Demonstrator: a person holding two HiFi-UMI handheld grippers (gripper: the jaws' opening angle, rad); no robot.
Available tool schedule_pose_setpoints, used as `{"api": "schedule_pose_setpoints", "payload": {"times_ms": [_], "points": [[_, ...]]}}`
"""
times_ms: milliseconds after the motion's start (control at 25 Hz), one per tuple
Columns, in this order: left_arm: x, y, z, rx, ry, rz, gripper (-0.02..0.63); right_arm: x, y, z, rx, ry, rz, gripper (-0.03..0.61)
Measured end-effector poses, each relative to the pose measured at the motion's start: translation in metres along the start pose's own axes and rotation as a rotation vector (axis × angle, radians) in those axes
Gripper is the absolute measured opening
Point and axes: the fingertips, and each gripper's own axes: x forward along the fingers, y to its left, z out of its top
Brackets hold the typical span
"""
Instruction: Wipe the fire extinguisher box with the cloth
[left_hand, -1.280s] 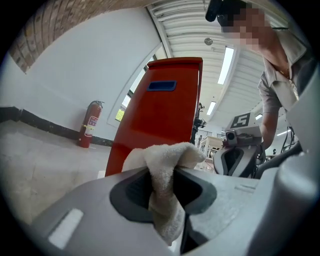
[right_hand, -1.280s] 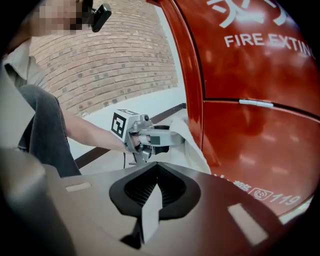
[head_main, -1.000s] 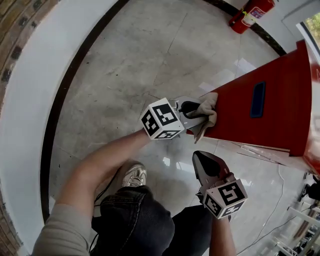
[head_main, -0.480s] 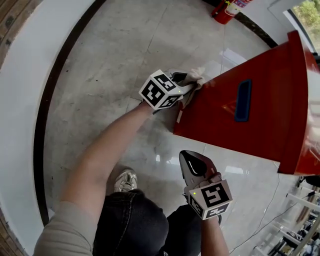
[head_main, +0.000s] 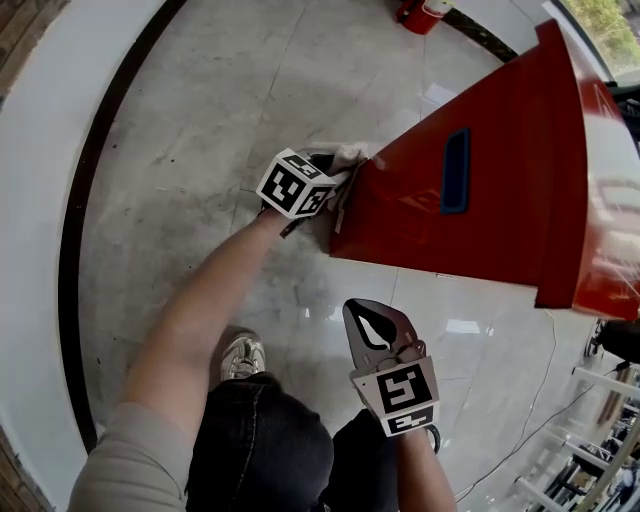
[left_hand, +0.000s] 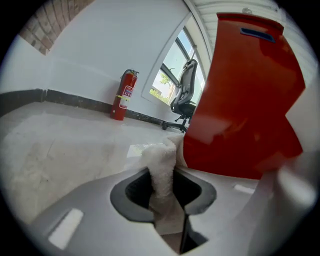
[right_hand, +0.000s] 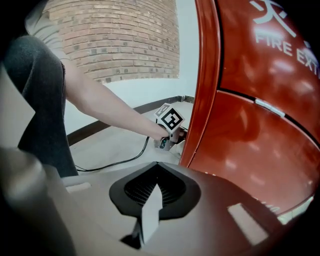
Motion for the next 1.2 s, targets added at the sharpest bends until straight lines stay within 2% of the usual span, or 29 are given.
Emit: {"api": "schedule_pose_setpoints", "payload": {"times_ms": [120,280,800,1000,1200], "points": [[-0.012,-0.022,-0.022,-0.026,0.030,-0.034,0.097,-0.012,0.000,-0.004,0.009,-0.007,0.002,0.025],[-0.031,-0.049,-0.036,-0.040,0.034,-0.036,0.097,-0.026,0.003,-0.005,0.016,-0.041,0.005,0.025],[-0.097,-0.136,-0.073,-0.029,0.082,-0.028,0.097,-0.101,0.022,-0.026,-0.042,-0.126,0.001,0.025],[-0.129,-0.198,-0.050,0.073,0.040,-0.055,0.097,-0.141,0.016,-0.042,-0.065,-0.158,0.000,0.025],[-0.161,-0.266,-0.009,0.281,0.083,-0.126,0.097,-0.173,0.009,-0.043,-0.022,-0.272,0.015,0.025]]}}
